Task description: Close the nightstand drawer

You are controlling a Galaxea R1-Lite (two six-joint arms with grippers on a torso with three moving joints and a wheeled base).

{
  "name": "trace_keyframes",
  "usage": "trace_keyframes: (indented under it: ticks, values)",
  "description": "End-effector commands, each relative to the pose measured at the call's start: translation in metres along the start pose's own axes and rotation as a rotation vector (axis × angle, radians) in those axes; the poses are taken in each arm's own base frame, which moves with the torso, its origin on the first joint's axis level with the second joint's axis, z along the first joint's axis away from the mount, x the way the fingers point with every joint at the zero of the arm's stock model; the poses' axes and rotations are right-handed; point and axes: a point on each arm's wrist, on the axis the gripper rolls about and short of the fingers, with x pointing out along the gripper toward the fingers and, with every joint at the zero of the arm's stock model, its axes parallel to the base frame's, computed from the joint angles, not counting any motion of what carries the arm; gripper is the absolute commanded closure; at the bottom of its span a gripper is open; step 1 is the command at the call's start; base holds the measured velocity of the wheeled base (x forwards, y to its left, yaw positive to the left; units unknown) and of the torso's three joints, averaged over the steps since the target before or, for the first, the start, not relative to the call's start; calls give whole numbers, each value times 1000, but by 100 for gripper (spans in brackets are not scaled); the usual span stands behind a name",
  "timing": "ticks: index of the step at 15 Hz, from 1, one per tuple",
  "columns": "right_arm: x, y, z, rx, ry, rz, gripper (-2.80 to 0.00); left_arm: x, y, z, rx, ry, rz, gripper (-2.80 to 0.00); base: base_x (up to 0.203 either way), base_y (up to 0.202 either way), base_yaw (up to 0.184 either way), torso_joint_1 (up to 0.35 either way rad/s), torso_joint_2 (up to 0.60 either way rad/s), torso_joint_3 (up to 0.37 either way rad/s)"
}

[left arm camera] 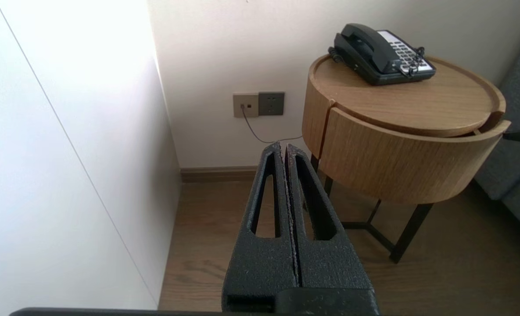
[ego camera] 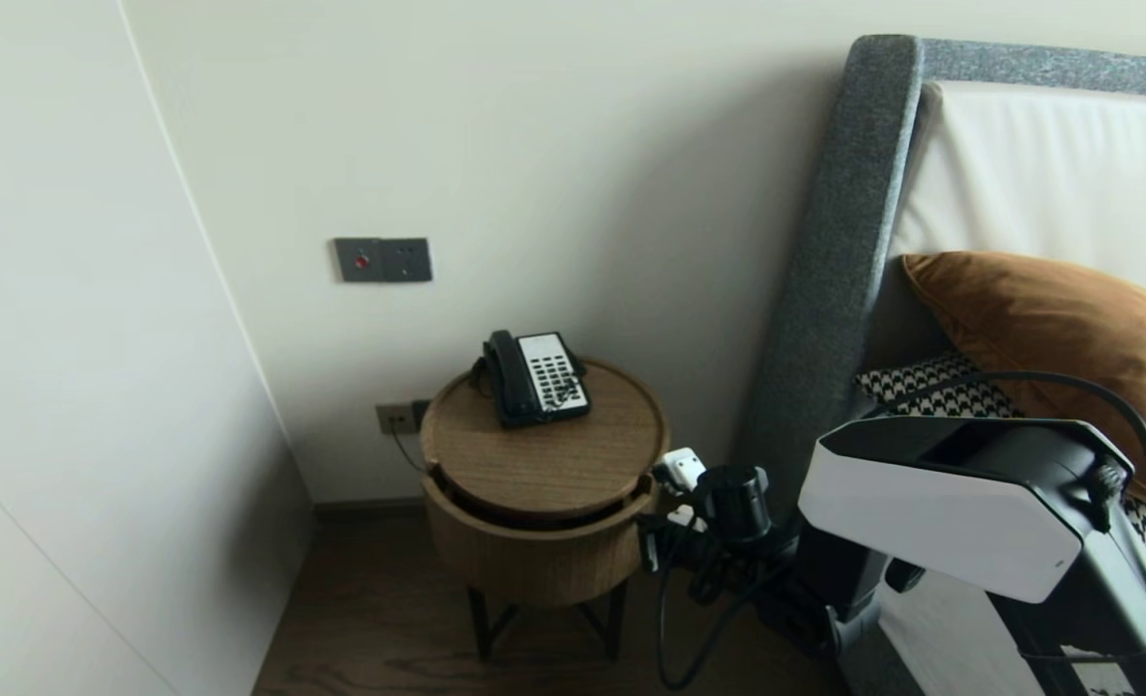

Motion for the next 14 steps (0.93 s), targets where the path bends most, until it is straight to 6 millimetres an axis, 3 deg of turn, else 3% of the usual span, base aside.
trace_keyframes:
  ticks: [1,14]
  values:
    - [3,-1,2,0,-17,0,0,0,0,0,0,0,0,0,0,0,0,0,0,0]
    - [18,-11,9,-12,-38,-21,0,0,0,0,0,1,0,0,0,0,0,0,0,0]
